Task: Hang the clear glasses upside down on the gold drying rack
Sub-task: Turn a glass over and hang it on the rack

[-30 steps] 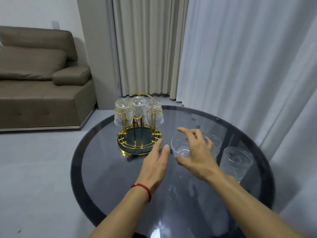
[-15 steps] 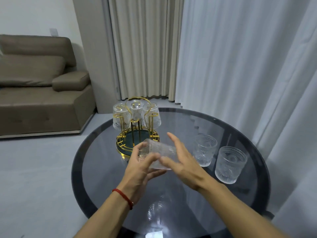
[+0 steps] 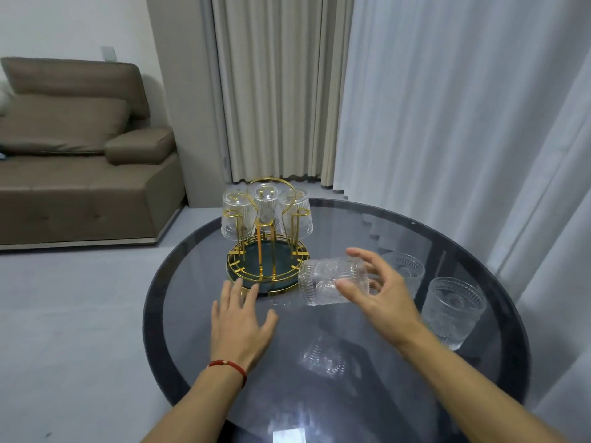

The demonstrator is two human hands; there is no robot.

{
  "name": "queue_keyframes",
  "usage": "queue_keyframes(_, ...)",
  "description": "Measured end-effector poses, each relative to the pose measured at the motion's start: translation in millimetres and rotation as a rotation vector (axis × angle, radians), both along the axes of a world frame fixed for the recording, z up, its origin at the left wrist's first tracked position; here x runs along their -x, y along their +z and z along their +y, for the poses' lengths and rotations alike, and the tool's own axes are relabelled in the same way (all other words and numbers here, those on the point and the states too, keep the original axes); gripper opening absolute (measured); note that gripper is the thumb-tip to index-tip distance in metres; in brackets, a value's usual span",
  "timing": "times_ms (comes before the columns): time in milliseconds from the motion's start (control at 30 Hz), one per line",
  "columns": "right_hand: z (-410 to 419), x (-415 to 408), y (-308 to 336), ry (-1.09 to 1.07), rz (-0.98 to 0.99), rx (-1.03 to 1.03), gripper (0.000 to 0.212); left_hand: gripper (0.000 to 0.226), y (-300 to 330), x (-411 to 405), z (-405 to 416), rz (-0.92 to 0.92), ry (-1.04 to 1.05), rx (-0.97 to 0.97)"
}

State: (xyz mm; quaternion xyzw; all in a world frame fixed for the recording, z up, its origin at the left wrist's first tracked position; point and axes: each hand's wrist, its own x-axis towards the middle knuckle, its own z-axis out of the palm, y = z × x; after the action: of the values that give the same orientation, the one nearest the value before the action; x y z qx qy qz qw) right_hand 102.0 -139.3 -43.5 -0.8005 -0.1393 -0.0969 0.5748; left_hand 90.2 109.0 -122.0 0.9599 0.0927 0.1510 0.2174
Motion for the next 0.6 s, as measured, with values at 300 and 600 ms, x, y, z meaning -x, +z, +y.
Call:
queue_keyframes(300,42.7,-11.9,64.2,-0.121,-0.184,-0.136,0.061,0.075,-11.4,-9.4,-3.0,0.074,-0.106,-0.199)
queue_keyframes(600,143.8,-46.4,121.9,-0.053,-0.348,0.189,0.071,0.078,-15.4,-8.8,0.1,0.054,-0.145,-0.132)
